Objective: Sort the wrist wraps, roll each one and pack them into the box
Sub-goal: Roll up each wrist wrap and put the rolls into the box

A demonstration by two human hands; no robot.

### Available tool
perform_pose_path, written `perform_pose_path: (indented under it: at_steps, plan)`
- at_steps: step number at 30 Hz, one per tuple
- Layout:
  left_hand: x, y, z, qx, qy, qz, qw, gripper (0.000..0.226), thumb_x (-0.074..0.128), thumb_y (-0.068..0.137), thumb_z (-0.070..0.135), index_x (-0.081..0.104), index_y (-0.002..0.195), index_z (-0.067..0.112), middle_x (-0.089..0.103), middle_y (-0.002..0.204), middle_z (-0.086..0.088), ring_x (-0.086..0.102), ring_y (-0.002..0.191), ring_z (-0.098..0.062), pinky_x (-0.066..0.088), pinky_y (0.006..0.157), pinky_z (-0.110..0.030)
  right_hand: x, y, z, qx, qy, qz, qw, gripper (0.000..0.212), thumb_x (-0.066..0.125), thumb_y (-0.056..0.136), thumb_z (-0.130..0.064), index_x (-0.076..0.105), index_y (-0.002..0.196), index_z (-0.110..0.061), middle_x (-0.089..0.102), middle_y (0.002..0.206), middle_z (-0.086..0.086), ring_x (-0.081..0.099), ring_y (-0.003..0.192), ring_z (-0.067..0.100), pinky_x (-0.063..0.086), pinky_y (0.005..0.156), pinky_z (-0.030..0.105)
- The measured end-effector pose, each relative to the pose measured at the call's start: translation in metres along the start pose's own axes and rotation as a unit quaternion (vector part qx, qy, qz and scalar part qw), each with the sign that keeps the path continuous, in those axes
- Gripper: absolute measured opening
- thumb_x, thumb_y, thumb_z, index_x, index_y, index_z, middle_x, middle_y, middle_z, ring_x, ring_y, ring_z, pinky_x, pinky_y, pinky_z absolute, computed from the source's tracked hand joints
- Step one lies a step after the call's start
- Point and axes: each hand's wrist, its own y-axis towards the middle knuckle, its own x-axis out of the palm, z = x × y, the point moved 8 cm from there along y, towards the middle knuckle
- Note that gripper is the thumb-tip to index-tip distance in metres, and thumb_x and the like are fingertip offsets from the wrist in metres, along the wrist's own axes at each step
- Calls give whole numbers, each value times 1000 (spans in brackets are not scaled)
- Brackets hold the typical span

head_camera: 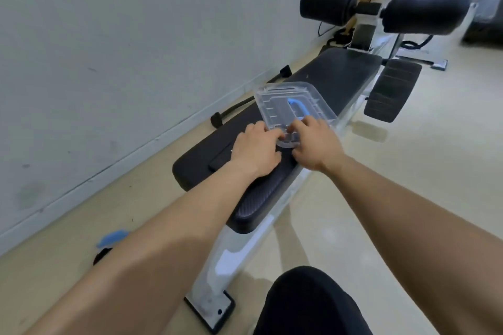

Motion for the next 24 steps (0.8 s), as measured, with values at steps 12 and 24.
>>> perform_pose_path:
  at_steps: [12,24]
  plan:
    - [-86,-49,-79,-135,-229,167,949,60,64,96,20,41,151,20,59,140,-2,59,124,-24,48,106,-43,-83,-12,-108,-120,73,220,965,26,56,80,7,59,98,-12,66,94,9,59,82,34,44,60,41]
    - [-109,-290,-332,-483,-209,163,835,71,59,100,33,28,155,-1,45,153,-23,45,139,-43,40,111,-45,-67,-26,-331,-200,442,33,874,13,52,101,-5,50,101,-18,61,94,-3,59,85,11,43,69,15]
